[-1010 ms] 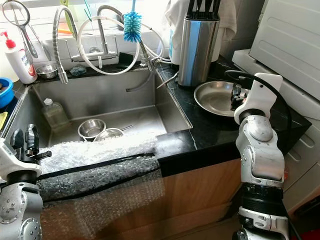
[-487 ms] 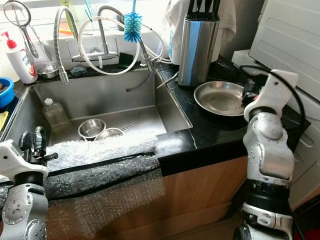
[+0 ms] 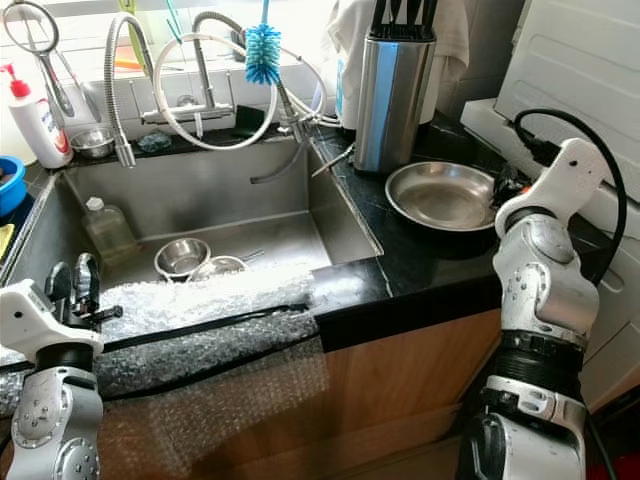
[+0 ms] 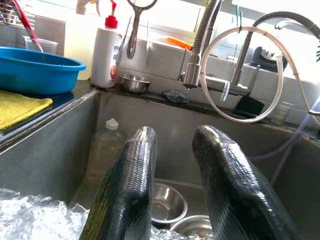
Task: Kitchen organization
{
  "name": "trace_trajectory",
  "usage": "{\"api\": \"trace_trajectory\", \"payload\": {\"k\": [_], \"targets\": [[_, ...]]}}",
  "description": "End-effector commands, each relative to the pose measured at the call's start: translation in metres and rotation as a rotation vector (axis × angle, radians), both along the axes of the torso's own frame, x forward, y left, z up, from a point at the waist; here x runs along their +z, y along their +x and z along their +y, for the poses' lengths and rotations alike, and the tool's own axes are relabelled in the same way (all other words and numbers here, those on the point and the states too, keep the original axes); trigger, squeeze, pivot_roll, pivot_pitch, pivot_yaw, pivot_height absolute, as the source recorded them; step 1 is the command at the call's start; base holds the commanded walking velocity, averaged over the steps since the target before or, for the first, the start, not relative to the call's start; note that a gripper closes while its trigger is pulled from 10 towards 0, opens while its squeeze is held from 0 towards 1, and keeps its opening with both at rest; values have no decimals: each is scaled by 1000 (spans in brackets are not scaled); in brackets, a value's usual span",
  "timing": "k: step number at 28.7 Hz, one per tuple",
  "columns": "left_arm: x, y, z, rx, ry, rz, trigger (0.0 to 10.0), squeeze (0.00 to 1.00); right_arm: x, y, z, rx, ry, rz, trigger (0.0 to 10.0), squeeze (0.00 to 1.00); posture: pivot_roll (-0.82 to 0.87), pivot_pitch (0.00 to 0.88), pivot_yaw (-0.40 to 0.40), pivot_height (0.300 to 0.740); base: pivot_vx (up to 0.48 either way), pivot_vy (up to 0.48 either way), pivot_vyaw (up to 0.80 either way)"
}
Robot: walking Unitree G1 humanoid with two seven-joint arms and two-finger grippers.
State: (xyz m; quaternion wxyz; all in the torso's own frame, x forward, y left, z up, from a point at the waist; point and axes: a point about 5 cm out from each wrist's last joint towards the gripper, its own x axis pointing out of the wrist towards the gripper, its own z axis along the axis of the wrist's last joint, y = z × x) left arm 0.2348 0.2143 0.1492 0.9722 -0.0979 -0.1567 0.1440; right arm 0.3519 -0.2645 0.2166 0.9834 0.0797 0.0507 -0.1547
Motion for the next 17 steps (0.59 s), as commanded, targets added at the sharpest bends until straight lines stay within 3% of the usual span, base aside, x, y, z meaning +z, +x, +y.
{"api": "trace_trajectory", "payload": {"k": [1, 4, 8, 9, 10, 17], "targets": [[1, -2, -1, 3, 1, 3, 10000, 0, -3, 0, 4, 50, -83, 19, 10000, 0, 9, 0, -11, 740, 0, 0, 0], [0, -2, -2, 3, 0, 5, 10000, 0, -4, 0, 2, 98, -204, 35, 10000, 0, 6, 0, -9, 740, 0, 0, 0], [0, -2, -2, 1, 0, 6, 10000, 0, -5, 0, 1, 111, -234, 45, 10000, 0, 6, 0, -9, 740, 0, 0, 0], [0, -2, -3, -5, -1, 7, 10000, 0, -5, 0, -3, 99, -132, 33, 10000, 0, -4, 0, -4, 740, 0, 0, 0], [0, -1, -3, -7, -1, 7, 10000, 0, -5, 1, -5, 95, -91, 30, 10000, 0, -4, 0, -4, 740, 0, 0, 0], [-1, -1, -5, -13, 4, 8, 10000, 0, 0, 5, -19, -36, 118, -33, 10000, 0, -1, 0, -4, 740, 0, 0, 0]]}}
